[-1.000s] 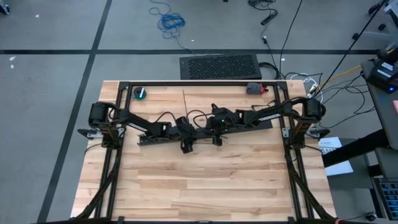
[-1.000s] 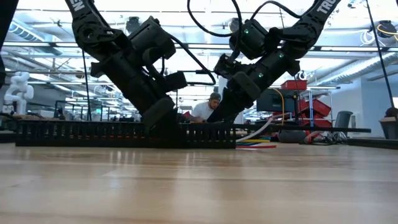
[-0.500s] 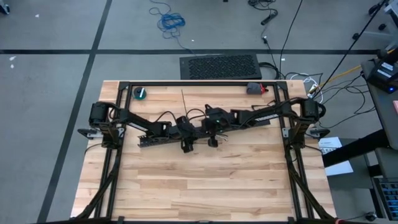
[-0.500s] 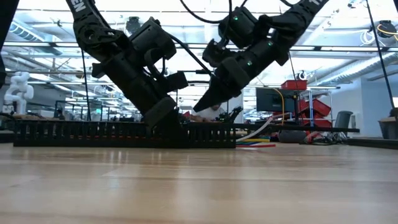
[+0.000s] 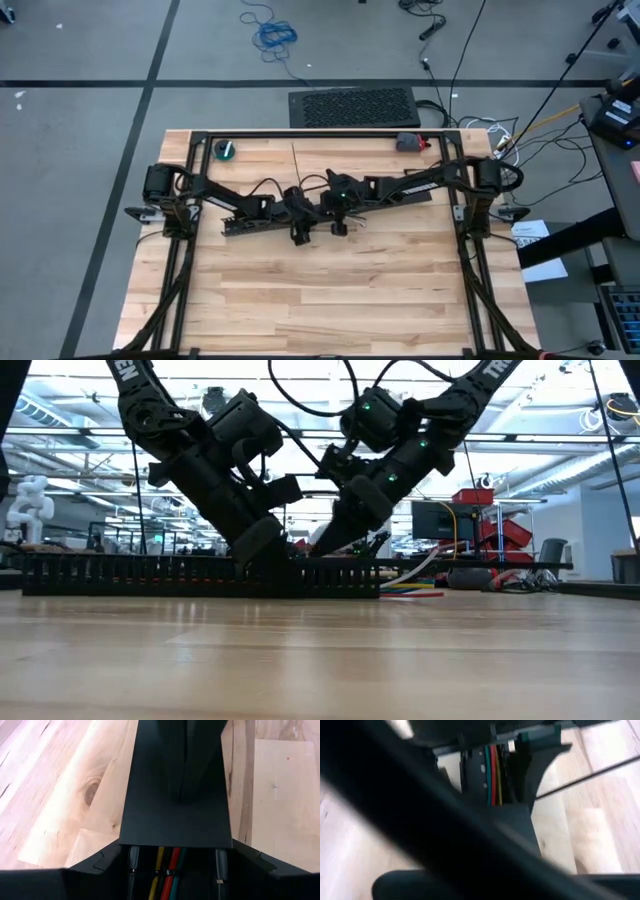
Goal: Ziptie cables
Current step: Insert the cable duct cover
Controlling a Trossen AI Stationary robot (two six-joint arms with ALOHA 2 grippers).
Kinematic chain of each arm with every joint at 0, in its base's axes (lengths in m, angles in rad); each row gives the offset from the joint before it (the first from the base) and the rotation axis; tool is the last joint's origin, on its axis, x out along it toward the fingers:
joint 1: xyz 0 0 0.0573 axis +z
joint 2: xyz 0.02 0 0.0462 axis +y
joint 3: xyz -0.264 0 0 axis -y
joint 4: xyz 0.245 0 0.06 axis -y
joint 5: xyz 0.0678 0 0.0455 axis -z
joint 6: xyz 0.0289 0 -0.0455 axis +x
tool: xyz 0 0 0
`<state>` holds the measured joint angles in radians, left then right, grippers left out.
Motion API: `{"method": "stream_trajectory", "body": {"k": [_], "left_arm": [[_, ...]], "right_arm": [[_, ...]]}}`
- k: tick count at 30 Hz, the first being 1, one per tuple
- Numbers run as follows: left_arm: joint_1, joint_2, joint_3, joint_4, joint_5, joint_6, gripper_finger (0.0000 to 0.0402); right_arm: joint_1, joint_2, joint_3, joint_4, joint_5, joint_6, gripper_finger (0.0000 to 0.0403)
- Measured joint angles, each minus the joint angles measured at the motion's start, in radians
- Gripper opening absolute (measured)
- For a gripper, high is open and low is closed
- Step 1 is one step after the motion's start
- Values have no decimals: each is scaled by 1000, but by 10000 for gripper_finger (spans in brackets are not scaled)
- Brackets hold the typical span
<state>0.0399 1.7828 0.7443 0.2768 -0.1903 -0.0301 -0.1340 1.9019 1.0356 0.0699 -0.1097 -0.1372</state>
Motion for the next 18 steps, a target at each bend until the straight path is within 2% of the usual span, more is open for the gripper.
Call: {"method": "stream_trajectory", "body": {"k": [6, 13, 18], "left_arm": [[1, 2, 5, 22, 1, 17, 255], [1, -101, 13, -87, -25, 16, 286], [-4, -149, 13, -179, -23, 6, 289]], "right_arm": [[-5, 13, 9, -9, -5, 5, 0], [-16, 14, 11, -15, -5, 14, 0], [-16, 14, 10, -14, -5, 14, 0]]}}
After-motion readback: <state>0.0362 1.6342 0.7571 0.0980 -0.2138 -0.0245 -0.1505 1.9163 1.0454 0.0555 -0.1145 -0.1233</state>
